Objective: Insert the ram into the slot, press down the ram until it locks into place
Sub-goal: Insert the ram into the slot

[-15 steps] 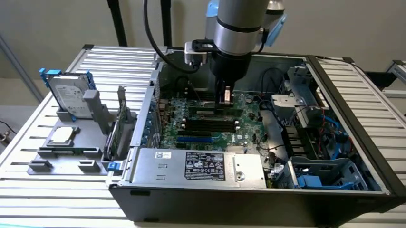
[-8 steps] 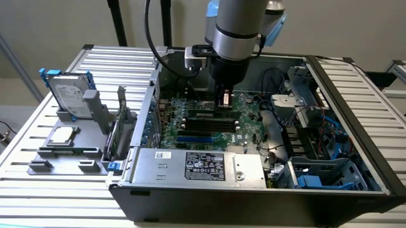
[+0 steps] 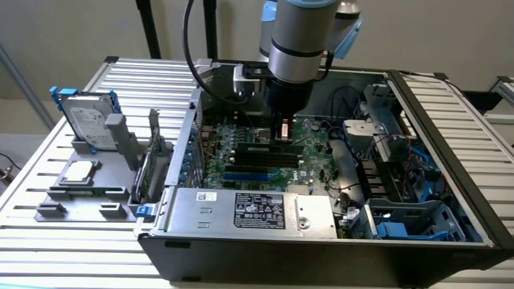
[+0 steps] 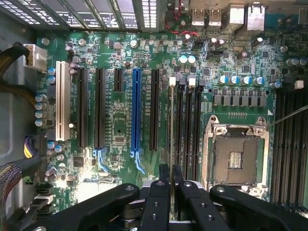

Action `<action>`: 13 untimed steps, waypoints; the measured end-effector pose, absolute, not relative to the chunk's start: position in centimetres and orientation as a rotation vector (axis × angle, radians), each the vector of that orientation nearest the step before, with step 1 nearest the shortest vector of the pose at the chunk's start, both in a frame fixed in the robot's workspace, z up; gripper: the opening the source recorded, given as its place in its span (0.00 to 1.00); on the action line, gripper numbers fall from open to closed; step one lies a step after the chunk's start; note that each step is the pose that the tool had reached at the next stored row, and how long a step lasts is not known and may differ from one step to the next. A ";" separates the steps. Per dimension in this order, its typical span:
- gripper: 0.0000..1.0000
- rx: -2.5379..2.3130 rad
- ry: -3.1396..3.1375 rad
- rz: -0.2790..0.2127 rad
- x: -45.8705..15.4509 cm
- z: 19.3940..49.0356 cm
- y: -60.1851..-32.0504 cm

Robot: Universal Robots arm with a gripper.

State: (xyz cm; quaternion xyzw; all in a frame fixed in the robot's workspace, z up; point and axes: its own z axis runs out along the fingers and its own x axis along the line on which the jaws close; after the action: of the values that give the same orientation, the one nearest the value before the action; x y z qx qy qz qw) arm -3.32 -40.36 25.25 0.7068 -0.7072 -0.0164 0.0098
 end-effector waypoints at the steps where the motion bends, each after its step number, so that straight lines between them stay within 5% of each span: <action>1: 0.13 2.206 -2.209 -0.050 -3.4 25.1 -40.3; 13: 0.13 2.200 -2.215 -0.039 -3.7 24.3 -40.1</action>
State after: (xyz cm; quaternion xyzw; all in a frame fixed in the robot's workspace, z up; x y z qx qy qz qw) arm -3.66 -40.13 24.29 0.7046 -0.7095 -0.0125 0.0096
